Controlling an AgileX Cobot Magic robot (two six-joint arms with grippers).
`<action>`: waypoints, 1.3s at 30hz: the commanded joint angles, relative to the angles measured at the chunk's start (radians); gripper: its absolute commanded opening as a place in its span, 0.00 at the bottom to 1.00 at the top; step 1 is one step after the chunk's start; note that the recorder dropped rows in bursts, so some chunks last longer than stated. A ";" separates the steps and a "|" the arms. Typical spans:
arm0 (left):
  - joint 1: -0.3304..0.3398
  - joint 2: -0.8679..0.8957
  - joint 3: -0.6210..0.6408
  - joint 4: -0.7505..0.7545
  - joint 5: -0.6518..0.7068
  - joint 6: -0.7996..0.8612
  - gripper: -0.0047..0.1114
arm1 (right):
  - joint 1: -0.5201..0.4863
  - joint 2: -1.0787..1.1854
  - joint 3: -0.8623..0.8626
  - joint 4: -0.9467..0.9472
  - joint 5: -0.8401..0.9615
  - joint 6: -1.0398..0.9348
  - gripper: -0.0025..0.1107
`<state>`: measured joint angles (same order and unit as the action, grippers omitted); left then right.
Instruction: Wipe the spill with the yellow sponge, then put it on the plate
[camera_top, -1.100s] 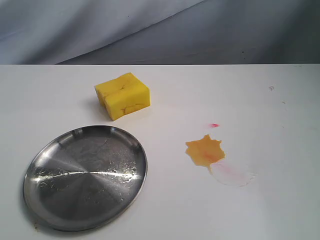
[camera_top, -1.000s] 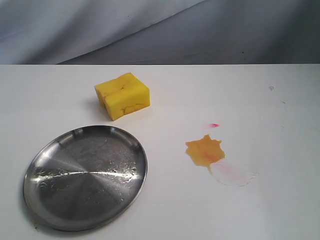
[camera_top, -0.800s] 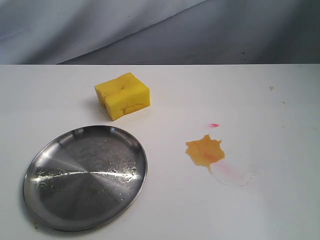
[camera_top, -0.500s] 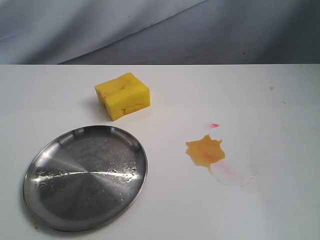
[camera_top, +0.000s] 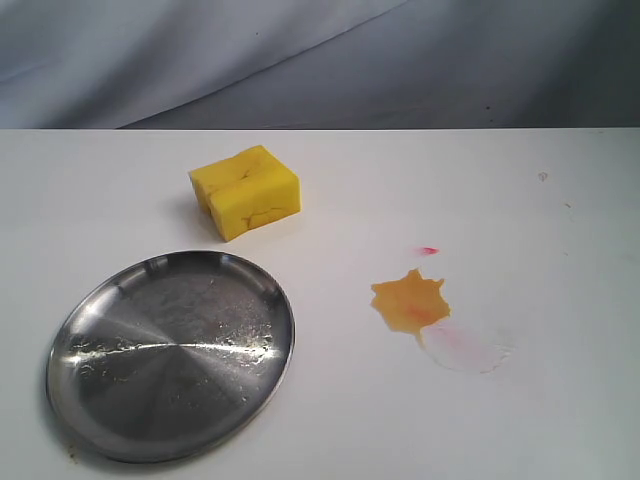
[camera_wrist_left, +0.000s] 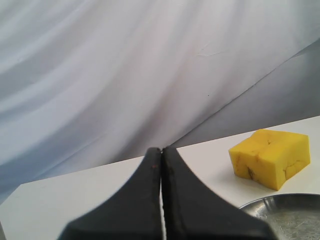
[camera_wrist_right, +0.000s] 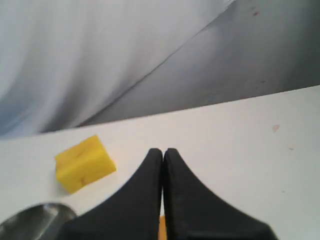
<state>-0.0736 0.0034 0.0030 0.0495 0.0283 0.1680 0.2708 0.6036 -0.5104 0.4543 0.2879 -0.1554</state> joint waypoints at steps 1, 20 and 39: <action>0.004 -0.003 -0.003 -0.007 -0.005 -0.009 0.04 | 0.102 0.261 -0.210 0.044 0.139 -0.177 0.02; 0.004 -0.003 -0.003 -0.007 -0.005 -0.009 0.04 | 0.268 1.661 -1.302 0.198 0.268 -0.293 0.73; 0.004 -0.003 -0.003 -0.007 -0.005 -0.009 0.04 | 0.314 1.918 -1.557 0.260 0.263 -0.310 0.73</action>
<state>-0.0736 0.0034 0.0030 0.0495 0.0283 0.1680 0.5644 2.5227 -2.0552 0.7324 0.5480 -0.4361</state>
